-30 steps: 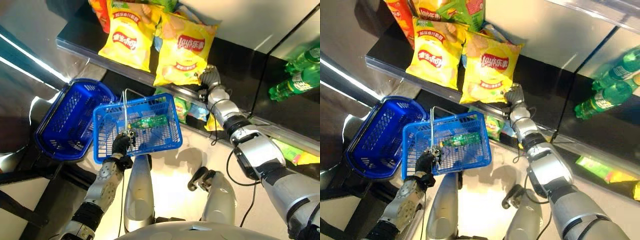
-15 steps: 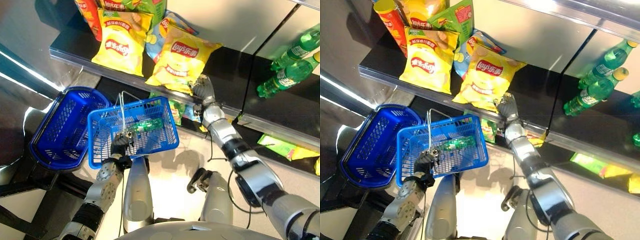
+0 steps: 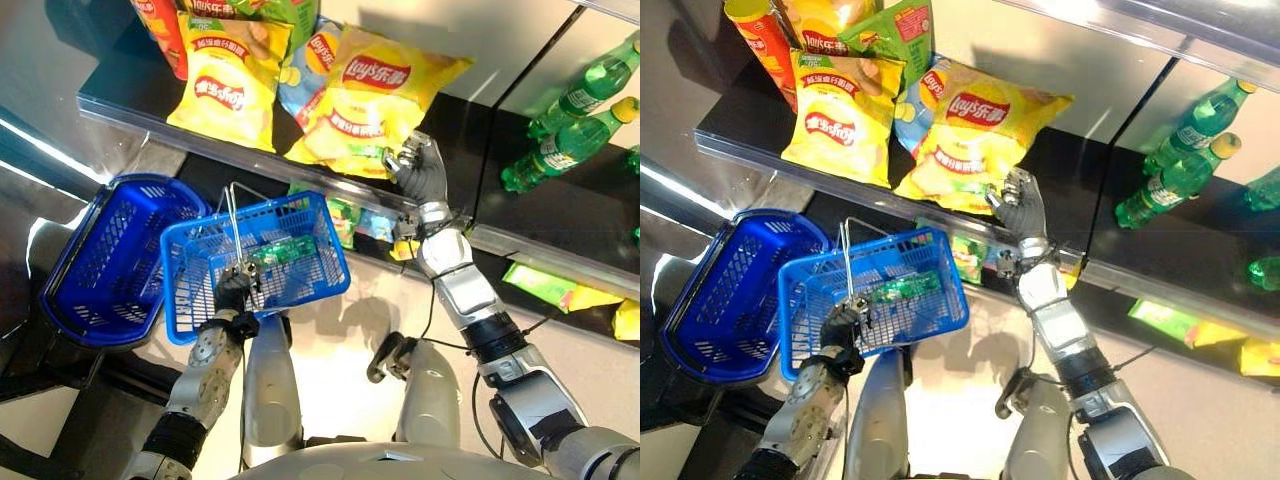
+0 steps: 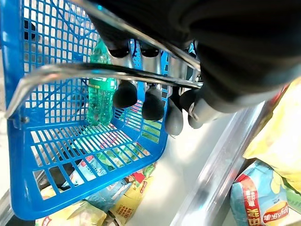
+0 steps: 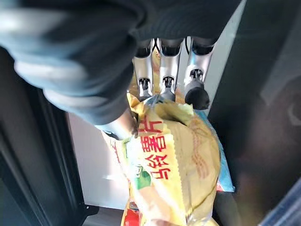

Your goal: Pick up the snacks into the basket

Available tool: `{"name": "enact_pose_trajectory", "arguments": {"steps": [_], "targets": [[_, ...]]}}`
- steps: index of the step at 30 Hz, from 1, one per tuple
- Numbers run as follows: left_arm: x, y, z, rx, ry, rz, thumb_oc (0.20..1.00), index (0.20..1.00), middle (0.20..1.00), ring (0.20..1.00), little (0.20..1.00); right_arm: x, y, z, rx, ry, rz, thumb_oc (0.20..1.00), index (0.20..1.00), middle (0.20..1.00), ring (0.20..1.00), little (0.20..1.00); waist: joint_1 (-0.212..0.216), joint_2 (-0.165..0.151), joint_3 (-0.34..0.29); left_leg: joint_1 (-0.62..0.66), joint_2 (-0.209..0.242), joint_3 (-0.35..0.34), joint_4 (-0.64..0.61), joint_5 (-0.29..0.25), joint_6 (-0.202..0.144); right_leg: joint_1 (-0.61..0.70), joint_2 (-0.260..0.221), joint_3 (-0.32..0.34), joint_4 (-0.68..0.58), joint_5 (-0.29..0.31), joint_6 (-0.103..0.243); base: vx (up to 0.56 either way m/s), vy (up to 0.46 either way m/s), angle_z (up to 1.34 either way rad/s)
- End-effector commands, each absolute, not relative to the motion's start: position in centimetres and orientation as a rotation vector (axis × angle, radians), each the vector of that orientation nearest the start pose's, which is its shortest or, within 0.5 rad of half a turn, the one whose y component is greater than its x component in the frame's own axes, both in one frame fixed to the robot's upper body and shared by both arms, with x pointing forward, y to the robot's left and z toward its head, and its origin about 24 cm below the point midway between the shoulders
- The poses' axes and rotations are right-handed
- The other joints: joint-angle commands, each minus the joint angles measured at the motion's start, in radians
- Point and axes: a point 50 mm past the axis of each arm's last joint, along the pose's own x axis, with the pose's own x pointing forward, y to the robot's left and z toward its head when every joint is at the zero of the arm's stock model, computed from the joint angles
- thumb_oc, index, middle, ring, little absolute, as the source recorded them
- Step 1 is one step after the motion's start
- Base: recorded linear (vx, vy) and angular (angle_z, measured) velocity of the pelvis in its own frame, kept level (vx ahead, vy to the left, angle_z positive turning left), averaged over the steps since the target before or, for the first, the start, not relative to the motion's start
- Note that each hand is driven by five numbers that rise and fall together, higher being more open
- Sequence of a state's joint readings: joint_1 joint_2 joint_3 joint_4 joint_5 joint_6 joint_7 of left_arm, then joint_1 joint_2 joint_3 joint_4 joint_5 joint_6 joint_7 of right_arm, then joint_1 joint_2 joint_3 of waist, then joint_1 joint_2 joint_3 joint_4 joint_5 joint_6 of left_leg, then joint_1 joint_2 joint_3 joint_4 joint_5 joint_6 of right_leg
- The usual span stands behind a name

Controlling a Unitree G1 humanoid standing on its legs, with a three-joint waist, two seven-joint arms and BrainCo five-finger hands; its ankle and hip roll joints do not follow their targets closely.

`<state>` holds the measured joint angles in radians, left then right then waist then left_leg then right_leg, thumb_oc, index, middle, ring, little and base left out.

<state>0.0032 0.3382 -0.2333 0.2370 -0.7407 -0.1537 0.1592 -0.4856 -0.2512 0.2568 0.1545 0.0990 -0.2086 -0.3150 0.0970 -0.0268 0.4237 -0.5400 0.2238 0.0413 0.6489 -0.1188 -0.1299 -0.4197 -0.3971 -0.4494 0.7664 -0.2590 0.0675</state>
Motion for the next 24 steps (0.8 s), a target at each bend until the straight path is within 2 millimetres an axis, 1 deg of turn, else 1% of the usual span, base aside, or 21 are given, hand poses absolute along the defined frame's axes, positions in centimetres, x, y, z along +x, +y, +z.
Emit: {"name": "enact_pose_trajectory", "arguments": {"steps": [1,5,6,7,8,9,11,12,13,15,18,19,20,22,24], "targets": [[24.7,19.7,6.3,-0.407,-0.180,0.072,0.200,0.200,0.200,0.200,0.200,30.9,-12.4,19.3,-0.083,-0.728,0.028,0.200,0.200,0.200,0.200,0.200,0.011,0.002,-0.047,0.036,-0.007,0.064,0.008,-0.021,0.077,0.032,-0.020,0.036,-0.052,0.129,0.088,0.00,0.000,0.00],[24.6,20.0,6.5,-0.407,-0.191,0.079,0.200,0.200,0.200,0.200,0.200,30.6,-12.3,18.8,-0.129,-0.720,0.063,0.200,0.200,0.200,0.200,0.200,0.008,-0.003,-0.048,0.038,-0.004,0.066,0.003,-0.019,0.075,0.033,-0.017,0.036,-0.056,0.129,0.088,0.00,0.000,0.00],[24.5,20.1,6.6,-0.408,-0.201,0.078,0.200,0.200,0.200,0.200,0.200,30.7,-12.0,18.1,-0.191,-0.693,0.103,0.200,0.200,0.200,0.200,0.200,0.008,-0.006,-0.048,0.038,-0.002,0.067,0.001,-0.016,0.074,0.035,-0.015,0.036,-0.057,0.130,0.087,0.00,0.000,0.00],[24.5,20.1,6.6,-0.408,-0.201,0.079,0.200,0.200,0.200,0.200,0.200,30.7,-12.0,18.1,-0.191,-0.693,0.103,0.200,0.200,0.200,0.200,0.200,0.008,-0.006,-0.048,0.038,-0.002,0.067,0.001,-0.016,0.074,0.035,-0.015,0.036,-0.057,0.130,0.087,0.00,0.000,0.00],[24.5,20.1,6.8,-0.410,-0.211,0.074,0.200,0.200,0.200,0.200,0.200,30.9,-11.9,17.2,-0.246,-0.650,0.134,0.200,0.200,0.200,0.200,0.200,0.008,-0.009,-0.046,0.039,0.000,0.066,-0.002,-0.013,0.073,0.035,-0.015,0.037,-0.058,0.131,0.087,0.00,0.000,0.00],[24.5,20.1,6.8,-0.411,-0.211,0.074,0.200,0.200,0.200,0.200,0.200,30.9,-11.9,17.2,-0.246,-0.651,0.134,0.200,0.200,0.200,0.200,0.200,0.008,-0.009,-0.046,0.039,0.000,0.066,-0.003,-0.013,0.073,0.036,-0.015,0.037,-0.058,0.131,0.087,0.00,0.000,0.00],[24.5,20.0,7.1,-0.416,-0.228,0.065,0.200,0.200,0.200,0.200,0.200,31.2,-11.7,16.0,-0.293,-0.597,0.168,0.200,0.200,0.200,0.200,0.200,0.009,-0.010,-0.045,0.041,0.001,0.066,-0.004,-0.011,0.072,0.038,-0.015,0.036,-0.061,0.133,0.087,0.00,0.000,0.00],[24.5,20.0,7.1,-0.416,-0.228,0.065,0.200,0.200,0.200,0.200,0.200,31.2,-11.7,16.0,-0.293,-0.597,0.168,0.200,0.200,0.200,0.200,0.200,0.009,-0.010,-0.045,0.041,0.001,0.066,-0.004,-0.011,0.072,0.038,-0.015,0.036,-0.061,0.133,0.087,0.00,0.000,0.00],[24.5,20.0,7.7,-0.439,-0.256,0.057,0.200,0.200,0.200,0.200,0.200,31.3,-11.6,14.8,-0.321,-0.546,0.192,0.200,0.200,0.200,0.200,0.200,0.010,-0.011,-0.043,0.041,0.000,0.065,-0.007,-0.011,0.071,0.038,-0.016,0.035,-0.064,0.134,0.088,0.00,0.000,0.00],[24.4,19.9,8.6,-0.462,-0.298,0.049,0.200,0.200,0.200,0.200,0.200,31.5,-11.6,13.0,-0.379,-0.473,0.219,0.200,0.200,0.200,0.200,0.200,0.015,-0.009,-0.039,0.039,-0.001,0.063,-0.005,-0.010,0.069,0.040,-0.018,0.032,-0.063,0.135,0.088,0.00,0.000,0.00],[24.4,19.9,9.0,-0.464,-0.317,0.042,0.200,0.200,0.200,0.200,0.200,31.6,-11.5,12.5,-0.400,-0.454,0.230,0.200,0.200,0.200,0.200,0.200,0.016,-0.008,-0.037,0.039,-0.002,0.062,-0.005,-0.010,0.069,0.042,-0.018,0.030,-0.063,0.135,0.089,0.00,0.000,0.00],[24.1,19.8,10.1,-0.482,-0.366,0.019,0.200,0.200,0.200,0.200,0.200,31.8,-11.1,11.4,-0.455,-0.418,0.251,0.200,0.200,0.200,0.200,0.200,0.026,-0.004,-0.032,0.043,-0.003,0.063,-0.015,-0.005,0.068,0.048,-0.018,0.024,-0.069,0.139,0.091,0.00,0.000,0.00],[24.1,19.8,10.1,-0.482,-0.366,0.019,0.200,0.200,0.200,0.200,0.200,31.8,-11.0,11.4,-0.455,-0.419,0.251,0.200,0.200,0.200,0.200,0.200,0.026,-0.004,-0.031,0.043,-0.003,0.063,-0.016,-0.005,0.068,0.048,-0.018,0.024,-0.069,0.139,0.091,0.00,0.000,0.00],[23.8,19.5,11.0,-0.499,-0.403,-0.003,0.200,0.200,0.200,0.200,0.200,32.0,-10.7,10.8,-0.465,-0.391,0.264,0.200,0.200,0.200,0.200,0.200,0.034,-0.001,-0.030,0.047,-0.005,0.063,-0.024,-0.001,0.068,0.051,-0.018,0.022,-0.074,0.143,0.091,0.00,-0.005,0.02],[23.4,19.1,12.3,-0.517,-0.453,-0.045,0.200,0.200,0.200,0.200,0.200,32.3,-9.9,10.5,-0.482,-0.379,0.289,0.200,0.200,0.200,0.200,0.200,0.044,0.002,-0.028,0.051,-0.010,0.062,-0.035,0.003,0.070,0.053,-0.020,0.020,-0.080,0.151,0.095,0.00,-0.009,0.04]]}}
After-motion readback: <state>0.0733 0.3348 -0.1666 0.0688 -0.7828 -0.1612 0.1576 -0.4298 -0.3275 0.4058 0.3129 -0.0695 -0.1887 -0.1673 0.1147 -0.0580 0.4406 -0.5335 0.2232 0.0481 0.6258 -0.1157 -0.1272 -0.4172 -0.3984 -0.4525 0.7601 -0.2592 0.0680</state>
